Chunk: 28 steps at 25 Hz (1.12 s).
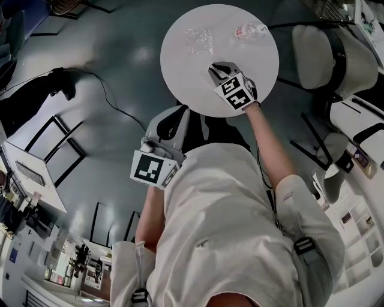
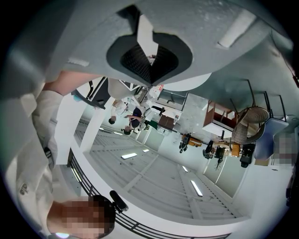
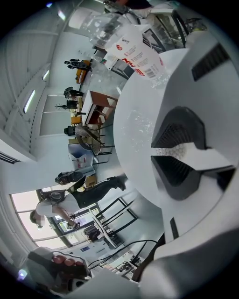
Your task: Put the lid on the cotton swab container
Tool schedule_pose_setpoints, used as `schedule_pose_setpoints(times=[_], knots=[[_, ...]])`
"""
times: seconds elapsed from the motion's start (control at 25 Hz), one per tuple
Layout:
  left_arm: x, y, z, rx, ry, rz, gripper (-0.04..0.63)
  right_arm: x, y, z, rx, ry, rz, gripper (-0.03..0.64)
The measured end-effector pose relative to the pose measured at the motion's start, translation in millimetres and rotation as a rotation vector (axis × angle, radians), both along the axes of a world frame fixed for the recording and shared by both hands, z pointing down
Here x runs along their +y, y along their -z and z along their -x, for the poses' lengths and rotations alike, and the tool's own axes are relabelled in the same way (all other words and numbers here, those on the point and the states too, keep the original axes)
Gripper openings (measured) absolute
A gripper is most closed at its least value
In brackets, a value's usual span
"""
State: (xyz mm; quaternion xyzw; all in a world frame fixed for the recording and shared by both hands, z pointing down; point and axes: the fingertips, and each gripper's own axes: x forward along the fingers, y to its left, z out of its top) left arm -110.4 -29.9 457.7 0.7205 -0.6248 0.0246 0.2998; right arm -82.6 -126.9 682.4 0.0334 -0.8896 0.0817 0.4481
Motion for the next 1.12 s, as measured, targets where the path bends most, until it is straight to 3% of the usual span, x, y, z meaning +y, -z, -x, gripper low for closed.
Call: schedule_pose_setpoints(times=[0.32,0.8,1.12], knots=[[-6.6,1.6,-4.3,-0.002,-0.007,-0.005,0.011,-0.4,0.1,2.2,-0.003,0.014,-0.04,0.058],[-5.6,17.9,-16.9,-0.045,0.009,-0.027,0.011,-3.5,1.1,-4.0,0.001,-0.064,0.08,0.046],[6.5,32.9,-17.6,-0.056,0.068,-0.059,0.011,-0.7,29.3,-11.4,-0.003,0.004,0.015,0.038]])
